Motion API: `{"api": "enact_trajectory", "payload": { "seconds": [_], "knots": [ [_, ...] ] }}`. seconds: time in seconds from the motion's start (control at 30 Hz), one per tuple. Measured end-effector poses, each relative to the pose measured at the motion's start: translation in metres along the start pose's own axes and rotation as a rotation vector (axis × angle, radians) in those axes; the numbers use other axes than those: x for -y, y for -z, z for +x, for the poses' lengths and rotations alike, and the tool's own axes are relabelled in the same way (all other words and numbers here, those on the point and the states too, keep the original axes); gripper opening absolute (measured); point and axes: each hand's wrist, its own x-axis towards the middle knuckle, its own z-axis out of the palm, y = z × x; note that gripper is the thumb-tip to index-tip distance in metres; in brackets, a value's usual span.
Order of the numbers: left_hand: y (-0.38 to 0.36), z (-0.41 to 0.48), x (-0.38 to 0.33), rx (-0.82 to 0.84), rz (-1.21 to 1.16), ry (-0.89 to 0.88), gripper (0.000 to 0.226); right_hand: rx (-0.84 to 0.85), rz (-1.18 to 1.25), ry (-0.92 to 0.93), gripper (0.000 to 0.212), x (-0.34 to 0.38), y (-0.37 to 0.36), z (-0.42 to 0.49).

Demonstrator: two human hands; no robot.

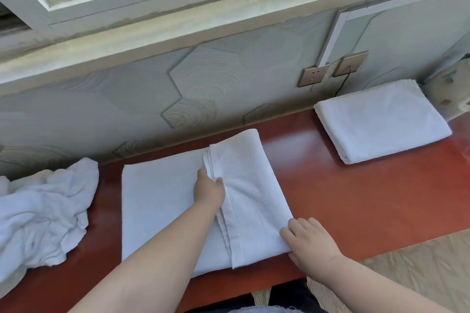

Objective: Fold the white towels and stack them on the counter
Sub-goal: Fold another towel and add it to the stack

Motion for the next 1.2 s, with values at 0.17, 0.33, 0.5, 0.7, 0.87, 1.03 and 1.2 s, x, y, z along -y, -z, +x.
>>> {"api": "enact_trajectory", "payload": {
  "seconds": [0.17, 0.33, 0.5, 0.7, 0.87, 1.03, 1.2],
  "knots": [
    [-0.014, -0.017, -0.001, -0.154, 0.491, -0.367, 0.081, -0.017, 0.058, 0.123, 0.064, -0.010, 0.005, 0.021],
    [-0.040, -0.012, 0.015, 0.075, 0.790, -0.576, 0.068, 0.160, -0.022, 0.177, 0.086, -0.025, 0.009, 0.083],
    [-0.049, -0.002, 0.009, 0.003, 0.768, -0.533, 0.077, 0.213, -0.021, 0.008, 0.088, -0.062, -0.002, 0.115],
    [-0.056, 0.018, -0.005, -0.058, 0.804, -0.575, 0.076, 0.083, 0.003, 0.143, 0.081, -0.067, 0.008, 0.173],
    [-0.060, 0.026, -0.001, -0.082, 0.849, -0.621, 0.082, 0.142, 0.121, -0.151, 0.073, -0.096, 0.001, 0.235],
    [-0.058, 0.027, 0.000, -0.065, 0.852, -0.604, 0.084, 0.107, 0.095, -0.213, 0.069, -0.100, 0.003, 0.252],
    [-0.059, 0.028, 0.000, -0.067, 0.824, -0.600, 0.083, -0.014, 0.136, 0.015, 0.070, -0.068, 0.008, 0.218]
  ]
}}
